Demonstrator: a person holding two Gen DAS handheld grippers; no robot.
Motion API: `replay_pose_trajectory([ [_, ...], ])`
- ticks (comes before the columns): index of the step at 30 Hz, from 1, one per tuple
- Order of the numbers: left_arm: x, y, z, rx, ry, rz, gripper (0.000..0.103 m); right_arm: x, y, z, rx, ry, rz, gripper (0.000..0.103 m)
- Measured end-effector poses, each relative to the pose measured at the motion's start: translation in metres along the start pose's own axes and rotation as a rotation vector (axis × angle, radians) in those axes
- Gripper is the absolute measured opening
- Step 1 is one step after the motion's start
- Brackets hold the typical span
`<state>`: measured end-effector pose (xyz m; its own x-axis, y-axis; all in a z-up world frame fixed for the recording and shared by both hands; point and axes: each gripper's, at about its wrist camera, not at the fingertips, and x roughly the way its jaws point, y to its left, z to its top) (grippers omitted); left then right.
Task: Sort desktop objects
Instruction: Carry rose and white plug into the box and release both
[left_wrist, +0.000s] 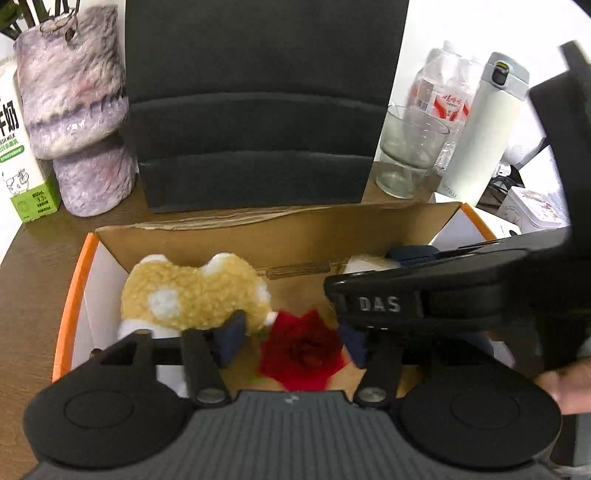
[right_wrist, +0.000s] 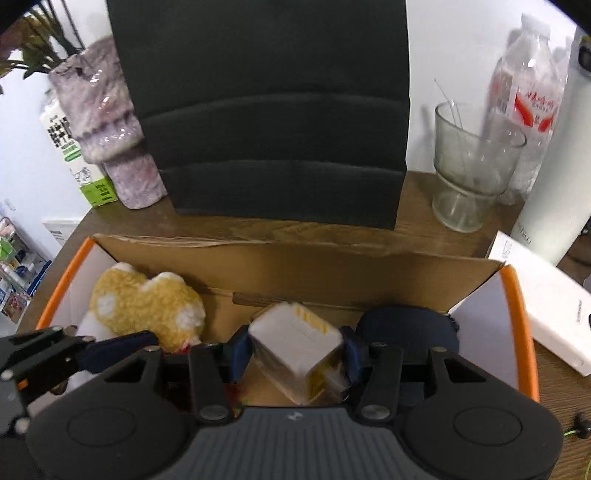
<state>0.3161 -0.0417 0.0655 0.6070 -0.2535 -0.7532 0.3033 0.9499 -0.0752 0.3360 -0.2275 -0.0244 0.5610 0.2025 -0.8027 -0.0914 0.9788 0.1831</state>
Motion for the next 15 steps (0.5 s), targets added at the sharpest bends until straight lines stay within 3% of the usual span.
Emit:
replay_pose_trajectory([
  [4,-0.012,0.004,0.004,0.004,-0.004,-0.008,0.072,-0.016,-0.004,0.001,0.037,-0.026,0.012,0.062],
  [8,-0.037,0.016,0.008,-0.039,-0.030,0.032,0.078,-0.060,-0.010,0.000,0.042,-0.093,-0.019,0.081],
  [15,-0.085,0.025,0.000,-0.146,-0.047,0.127,0.086,-0.114,0.001,-0.028,-0.006,-0.119,-0.098,0.083],
])
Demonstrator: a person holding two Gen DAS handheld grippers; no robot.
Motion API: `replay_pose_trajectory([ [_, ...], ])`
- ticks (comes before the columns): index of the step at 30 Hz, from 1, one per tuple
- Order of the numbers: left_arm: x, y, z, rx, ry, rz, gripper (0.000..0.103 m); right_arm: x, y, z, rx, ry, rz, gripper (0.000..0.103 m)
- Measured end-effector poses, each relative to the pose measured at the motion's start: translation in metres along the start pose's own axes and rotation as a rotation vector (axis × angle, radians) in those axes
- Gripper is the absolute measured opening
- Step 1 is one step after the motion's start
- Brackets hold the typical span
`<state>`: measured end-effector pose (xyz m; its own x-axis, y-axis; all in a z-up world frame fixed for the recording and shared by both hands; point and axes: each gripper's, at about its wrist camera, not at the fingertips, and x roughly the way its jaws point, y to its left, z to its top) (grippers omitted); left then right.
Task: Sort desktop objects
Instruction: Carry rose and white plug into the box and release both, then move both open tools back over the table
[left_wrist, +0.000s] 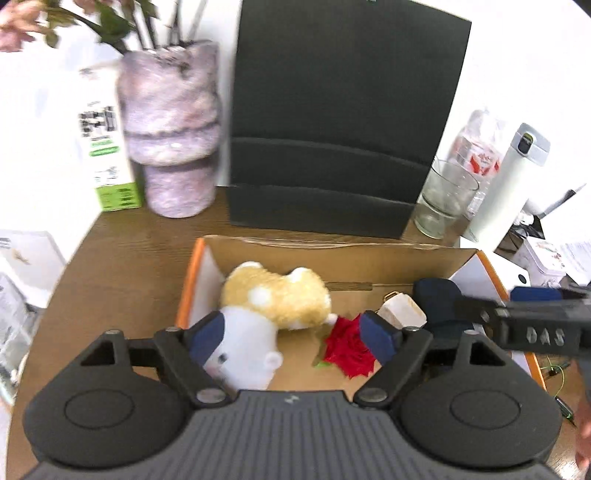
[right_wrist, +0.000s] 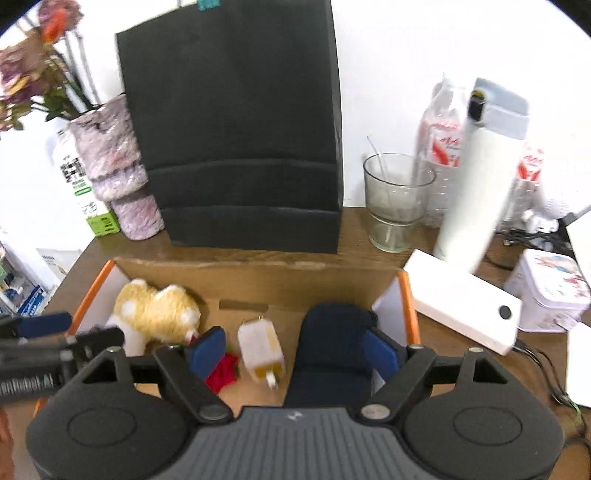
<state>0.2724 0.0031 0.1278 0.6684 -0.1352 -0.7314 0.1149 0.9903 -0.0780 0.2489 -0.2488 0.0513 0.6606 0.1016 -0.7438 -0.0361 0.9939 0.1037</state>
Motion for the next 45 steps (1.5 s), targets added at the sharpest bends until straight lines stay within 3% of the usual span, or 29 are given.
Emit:
replay_pose_trajectory([
  [4,-0.026,-0.006,-0.017,-0.010,-0.027,0.018,0.091,-0.028,0.007,-0.022,-0.018,-0.026,0.015,0.084],
  [8,-0.045,-0.012,-0.040,0.009,-0.045,0.036,0.102,-0.051,0.015,-0.044,-0.032,-0.065,0.009,0.086],
  [14,-0.076,-0.015,-0.089,0.037,-0.099,0.026,0.103,-0.087,0.022,-0.092,-0.036,-0.145,0.007,0.089],
  [21,-0.130,-0.001,-0.201,-0.004,-0.214,0.007,0.103,-0.134,0.026,-0.190,-0.019,-0.226,0.030,0.091],
  [26,-0.157,0.009,-0.267,-0.083,-0.282,0.085,0.103,-0.167,0.025,-0.268,0.008,-0.346,0.025,0.092],
  [28,-0.165,0.011,-0.286,-0.090,-0.309,0.136,0.103,-0.176,0.033,-0.291,-0.047,-0.375,-0.008,0.092],
  [31,-0.175,0.007,-0.306,-0.073,-0.323,0.139,0.103,-0.190,0.044,-0.318,-0.115,-0.408,-0.040,0.092],
  [35,-0.186,-0.001,-0.328,-0.005,-0.342,0.130,0.103,-0.203,0.047,-0.344,-0.117,-0.396,-0.005,0.092],
  [41,-0.194,-0.017,-0.340,0.059,-0.335,0.050,0.103,-0.218,0.043,-0.367,-0.112,-0.415,-0.044,0.092],
  [45,-0.193,-0.018,-0.340,0.058,-0.327,-0.005,0.103,-0.222,0.036,-0.374,-0.078,-0.420,-0.017,0.092],
])
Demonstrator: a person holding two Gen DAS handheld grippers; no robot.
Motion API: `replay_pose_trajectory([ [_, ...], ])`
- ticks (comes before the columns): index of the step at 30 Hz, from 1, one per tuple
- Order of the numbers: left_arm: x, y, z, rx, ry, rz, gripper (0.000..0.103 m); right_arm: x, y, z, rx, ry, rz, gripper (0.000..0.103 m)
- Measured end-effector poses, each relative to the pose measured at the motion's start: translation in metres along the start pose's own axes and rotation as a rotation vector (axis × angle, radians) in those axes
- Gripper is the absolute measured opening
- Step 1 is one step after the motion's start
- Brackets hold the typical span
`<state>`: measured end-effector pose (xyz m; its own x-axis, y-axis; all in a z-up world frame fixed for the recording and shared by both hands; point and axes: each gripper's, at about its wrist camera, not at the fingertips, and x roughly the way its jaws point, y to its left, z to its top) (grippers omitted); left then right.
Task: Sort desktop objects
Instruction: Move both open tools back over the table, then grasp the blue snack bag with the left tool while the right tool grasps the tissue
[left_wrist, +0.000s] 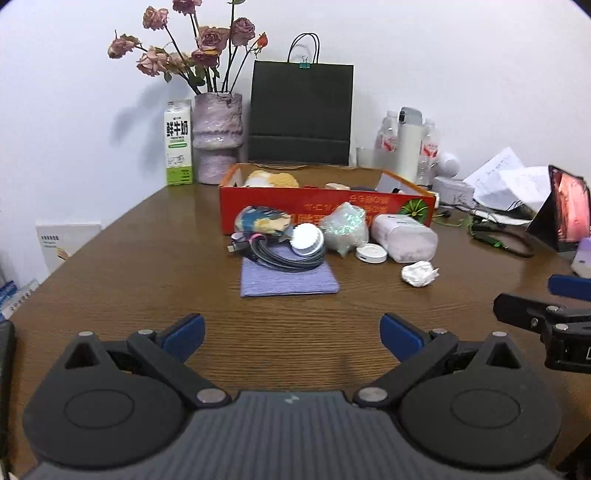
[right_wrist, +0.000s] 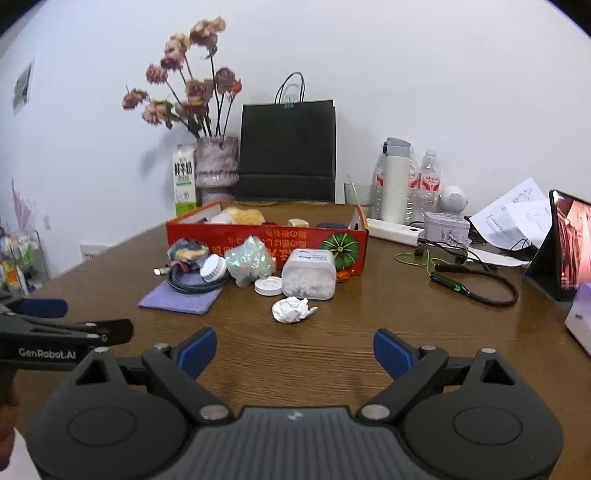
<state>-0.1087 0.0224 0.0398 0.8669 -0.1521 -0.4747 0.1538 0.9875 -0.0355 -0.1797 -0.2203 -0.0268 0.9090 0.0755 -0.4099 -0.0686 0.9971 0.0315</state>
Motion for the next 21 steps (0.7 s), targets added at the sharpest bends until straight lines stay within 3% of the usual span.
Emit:
replay_pose_trajectory([
  [7,0.039,0.014,0.019,-0.051,0.079,-0.026,0.098,0.053,0.002,0.016,-0.027,0.123,0.039,0.081],
  [9,0.057,0.019,0.030,-0.055,0.092,-0.017,0.095,0.075,0.003,0.020,-0.041,0.157,0.045,0.071],
  [11,0.081,0.031,0.046,-0.106,0.076,0.039,0.095,0.096,0.001,0.026,-0.046,0.172,0.053,0.062],
  [13,0.108,0.044,0.066,-0.152,0.070,0.091,0.095,0.115,0.000,0.033,-0.056,0.192,0.058,0.061],
  [19,0.177,0.058,0.096,-0.180,0.128,0.067,0.094,0.150,-0.001,0.041,-0.068,0.238,0.054,0.053],
  [21,0.187,0.061,0.097,-0.205,0.143,0.033,0.078,0.155,-0.002,0.038,-0.053,0.255,0.065,0.039],
])
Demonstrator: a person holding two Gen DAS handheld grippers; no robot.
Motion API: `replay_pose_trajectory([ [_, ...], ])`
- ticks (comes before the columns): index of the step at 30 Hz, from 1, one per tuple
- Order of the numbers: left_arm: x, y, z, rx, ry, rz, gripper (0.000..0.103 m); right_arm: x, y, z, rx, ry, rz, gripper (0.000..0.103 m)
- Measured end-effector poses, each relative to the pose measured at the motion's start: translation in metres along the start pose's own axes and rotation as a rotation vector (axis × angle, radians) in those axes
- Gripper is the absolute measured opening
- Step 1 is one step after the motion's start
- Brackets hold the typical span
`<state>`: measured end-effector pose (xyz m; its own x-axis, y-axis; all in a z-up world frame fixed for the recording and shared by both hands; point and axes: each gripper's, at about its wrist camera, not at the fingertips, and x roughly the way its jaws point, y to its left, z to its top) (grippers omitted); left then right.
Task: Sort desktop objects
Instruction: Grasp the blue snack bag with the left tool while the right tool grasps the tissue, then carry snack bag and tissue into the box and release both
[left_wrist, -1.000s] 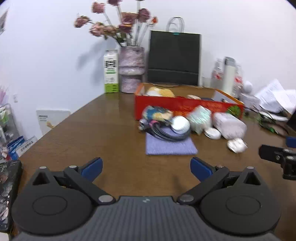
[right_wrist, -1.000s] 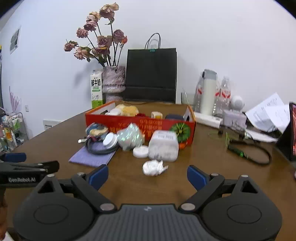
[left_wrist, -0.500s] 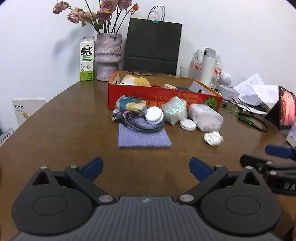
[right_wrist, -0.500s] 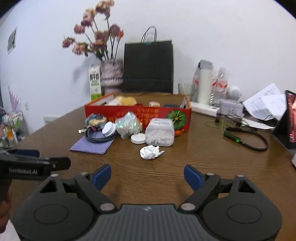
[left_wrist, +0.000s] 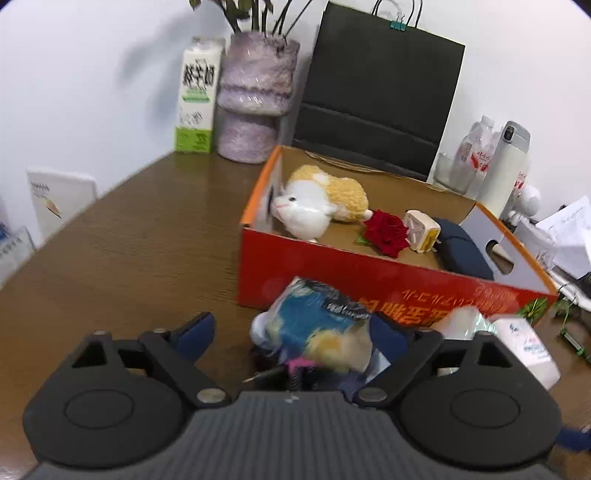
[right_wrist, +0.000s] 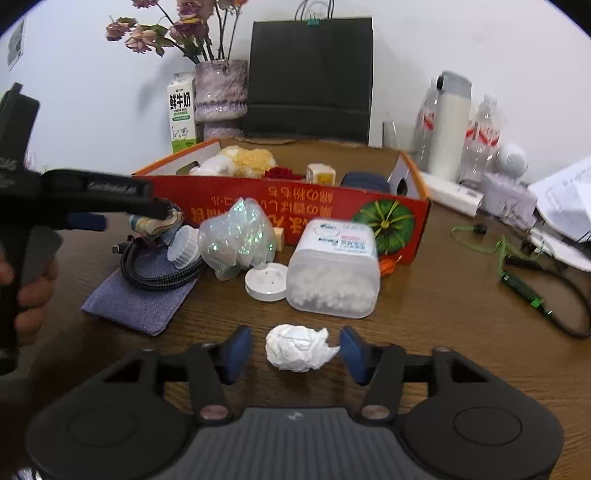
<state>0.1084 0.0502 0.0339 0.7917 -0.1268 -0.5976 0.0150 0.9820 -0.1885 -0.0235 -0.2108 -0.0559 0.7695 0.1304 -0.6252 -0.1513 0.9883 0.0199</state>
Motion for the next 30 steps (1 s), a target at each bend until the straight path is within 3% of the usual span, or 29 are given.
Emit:
replay_pose_trajectory([
  [1,0.005,0.001,0.001,-0.004,0.017,-0.012,0.071,0.002,0.000,-0.001,0.000,0.006,0.003,0.035],
  [3,0.010,0.004,0.000,-0.016,0.062,-0.036,0.043,0.003,0.001,-0.002,-0.004,-0.005,-0.002,0.033],
  [6,0.000,0.002,0.002,-0.021,0.059,-0.042,0.022,0.002,0.000,-0.003,0.017,-0.013,0.016,0.021],
  [11,-0.042,-0.004,0.000,-0.001,-0.027,-0.040,0.015,-0.013,0.002,-0.004,0.038,-0.042,0.036,0.020],
  [12,-0.052,-0.003,-0.001,-0.014,-0.042,-0.054,0.008,-0.018,0.004,-0.004,0.039,-0.055,0.040,0.020],
  [20,-0.129,0.003,-0.018,-0.047,-0.105,-0.188,0.006,-0.064,0.019,-0.016,0.056,-0.129,0.071,0.020],
  [25,-0.160,0.008,-0.050,-0.054,-0.017,-0.300,0.006,-0.096,0.031,-0.040,0.060,-0.163,0.083,0.020],
  [27,-0.171,0.003,-0.072,-0.020,0.017,-0.307,0.006,-0.109,0.033,-0.050,0.064,-0.185,0.090,0.020],
  [30,-0.187,-0.010,-0.104,0.071,-0.006,-0.276,0.006,-0.125,0.035,-0.062,0.073,-0.212,0.095,0.020],
])
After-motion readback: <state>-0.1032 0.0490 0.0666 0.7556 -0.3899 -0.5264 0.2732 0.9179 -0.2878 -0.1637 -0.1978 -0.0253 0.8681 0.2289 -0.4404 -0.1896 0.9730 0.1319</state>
